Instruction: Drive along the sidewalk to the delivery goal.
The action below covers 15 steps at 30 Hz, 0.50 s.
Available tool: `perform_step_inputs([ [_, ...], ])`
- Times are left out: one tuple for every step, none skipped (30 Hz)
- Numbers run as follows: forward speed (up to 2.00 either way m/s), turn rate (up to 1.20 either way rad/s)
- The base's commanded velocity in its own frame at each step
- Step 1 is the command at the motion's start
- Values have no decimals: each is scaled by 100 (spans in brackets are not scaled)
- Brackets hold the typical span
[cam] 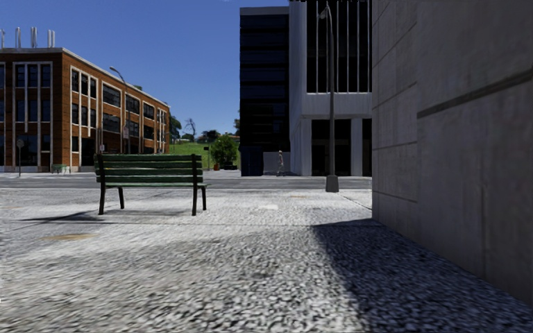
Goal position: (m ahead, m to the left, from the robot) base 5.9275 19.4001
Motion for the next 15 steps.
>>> perform_step_inputs([
  [200,80],
  [200,82],
  [200,85],
  [200,85],
  [200,92],
  [200,95],
  [200,96],
  [200,96],
  [200,101],
  [200,105],
  [200,105],
  [200,105],
  [200,100],
  [200,94],
  [200,94],
])
